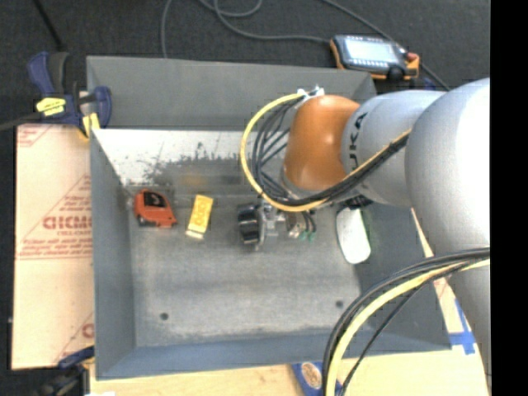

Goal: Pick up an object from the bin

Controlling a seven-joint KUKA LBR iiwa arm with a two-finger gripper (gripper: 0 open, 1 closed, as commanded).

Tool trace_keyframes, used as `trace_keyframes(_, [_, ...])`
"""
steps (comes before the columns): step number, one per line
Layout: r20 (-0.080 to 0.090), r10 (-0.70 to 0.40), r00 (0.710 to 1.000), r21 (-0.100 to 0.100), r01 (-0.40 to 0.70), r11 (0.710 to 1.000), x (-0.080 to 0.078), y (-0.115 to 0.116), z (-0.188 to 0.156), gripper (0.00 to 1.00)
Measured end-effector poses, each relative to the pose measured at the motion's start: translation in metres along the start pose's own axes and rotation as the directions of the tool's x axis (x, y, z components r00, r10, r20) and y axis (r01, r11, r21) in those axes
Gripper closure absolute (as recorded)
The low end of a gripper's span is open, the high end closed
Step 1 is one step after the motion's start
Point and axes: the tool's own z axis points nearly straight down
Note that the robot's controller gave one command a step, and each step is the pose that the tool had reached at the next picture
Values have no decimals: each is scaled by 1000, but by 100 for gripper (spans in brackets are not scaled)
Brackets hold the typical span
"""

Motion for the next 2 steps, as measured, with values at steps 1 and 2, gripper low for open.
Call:
trace_keyframes(1, [0,-1,1000,0,1,1000,0,0,0,100])
trace_keyframes(2, [-13,-8,1000,0,8,1000,9,6,-50,100])
